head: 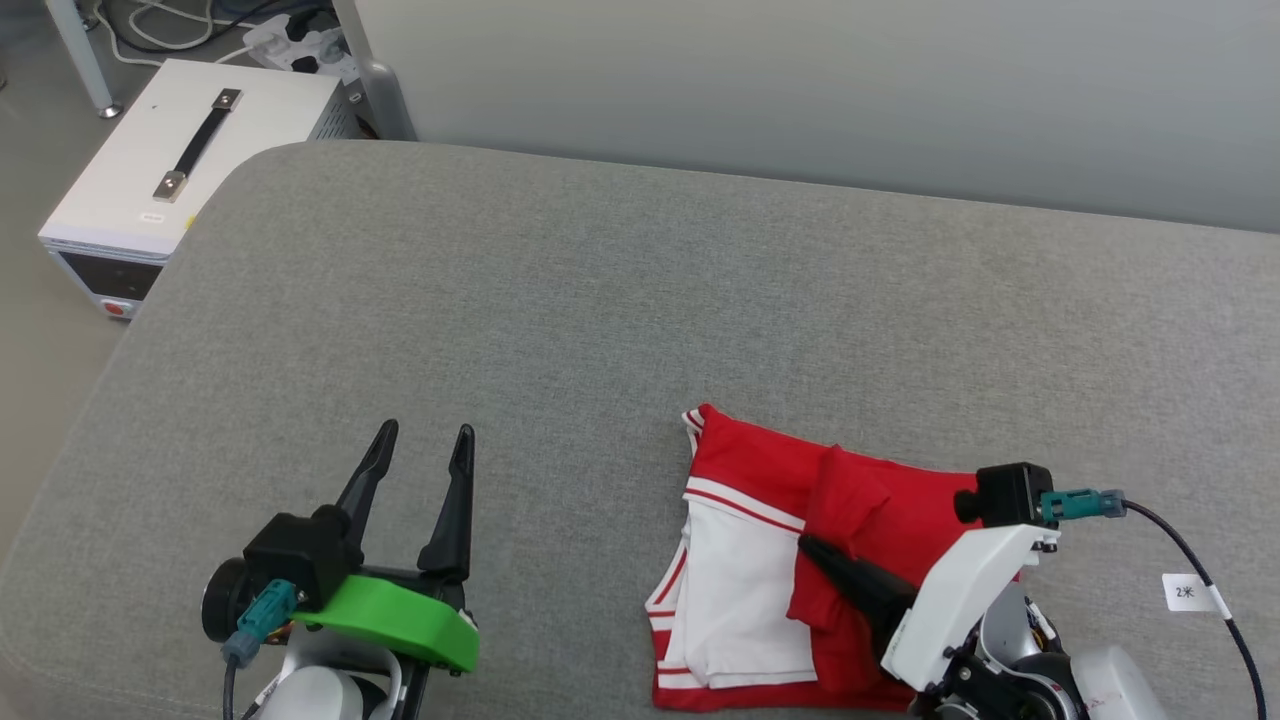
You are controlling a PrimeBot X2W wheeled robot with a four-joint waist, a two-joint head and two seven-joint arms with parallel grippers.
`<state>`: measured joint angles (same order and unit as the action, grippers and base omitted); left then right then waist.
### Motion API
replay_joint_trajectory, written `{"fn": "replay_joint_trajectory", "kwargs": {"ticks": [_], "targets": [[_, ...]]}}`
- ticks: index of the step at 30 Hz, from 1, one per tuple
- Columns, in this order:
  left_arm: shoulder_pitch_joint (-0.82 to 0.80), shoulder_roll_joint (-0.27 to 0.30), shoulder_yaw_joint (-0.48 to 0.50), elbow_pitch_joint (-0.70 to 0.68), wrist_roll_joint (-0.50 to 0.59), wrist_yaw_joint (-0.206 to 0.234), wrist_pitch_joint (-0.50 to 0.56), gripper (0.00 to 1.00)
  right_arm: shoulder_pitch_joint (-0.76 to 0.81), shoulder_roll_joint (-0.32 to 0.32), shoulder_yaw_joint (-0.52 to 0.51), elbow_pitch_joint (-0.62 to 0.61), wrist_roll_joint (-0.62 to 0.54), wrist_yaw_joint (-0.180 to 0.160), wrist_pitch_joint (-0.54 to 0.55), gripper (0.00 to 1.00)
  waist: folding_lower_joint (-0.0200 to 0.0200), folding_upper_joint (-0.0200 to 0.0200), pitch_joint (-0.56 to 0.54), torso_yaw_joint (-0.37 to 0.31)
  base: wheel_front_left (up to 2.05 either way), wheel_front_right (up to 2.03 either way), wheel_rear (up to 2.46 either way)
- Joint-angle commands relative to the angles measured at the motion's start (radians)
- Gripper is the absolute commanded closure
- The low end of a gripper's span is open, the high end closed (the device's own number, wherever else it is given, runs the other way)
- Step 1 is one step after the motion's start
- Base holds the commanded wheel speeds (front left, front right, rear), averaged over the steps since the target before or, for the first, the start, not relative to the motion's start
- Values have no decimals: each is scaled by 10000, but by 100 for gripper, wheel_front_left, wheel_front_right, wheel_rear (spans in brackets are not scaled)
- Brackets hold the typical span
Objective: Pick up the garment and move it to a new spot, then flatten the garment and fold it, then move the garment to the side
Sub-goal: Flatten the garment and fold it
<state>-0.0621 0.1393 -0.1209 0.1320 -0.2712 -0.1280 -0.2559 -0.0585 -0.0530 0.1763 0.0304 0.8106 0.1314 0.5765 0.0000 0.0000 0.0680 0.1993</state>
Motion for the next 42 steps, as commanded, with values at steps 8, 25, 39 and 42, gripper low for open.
{"fn": "replay_joint_trajectory", "kwargs": {"ticks": [8,25,39,42], "targets": [[55,23,107,69,-66,-27,-59,0,-714,26,660,1385,419,-7,-1026,100,0,0,47,485,0,0,0],[142,21,297,140,-73,-27,-59,0,-1617,27,2290,2295,1771,-7,-1881,0,0,0,-183,635,0,0,0],[263,-5,-43,-109,-168,-27,-59,0,-2547,-1977,1567,367,-2245,-7,-3250,0,0,0,-523,-413,0,0,0],[246,-33,-80,-218,-217,-27,-59,0,-2472,-2949,1196,80,-3183,-7,-4240,0,0,0,-502,-696,0,0,0]]}}
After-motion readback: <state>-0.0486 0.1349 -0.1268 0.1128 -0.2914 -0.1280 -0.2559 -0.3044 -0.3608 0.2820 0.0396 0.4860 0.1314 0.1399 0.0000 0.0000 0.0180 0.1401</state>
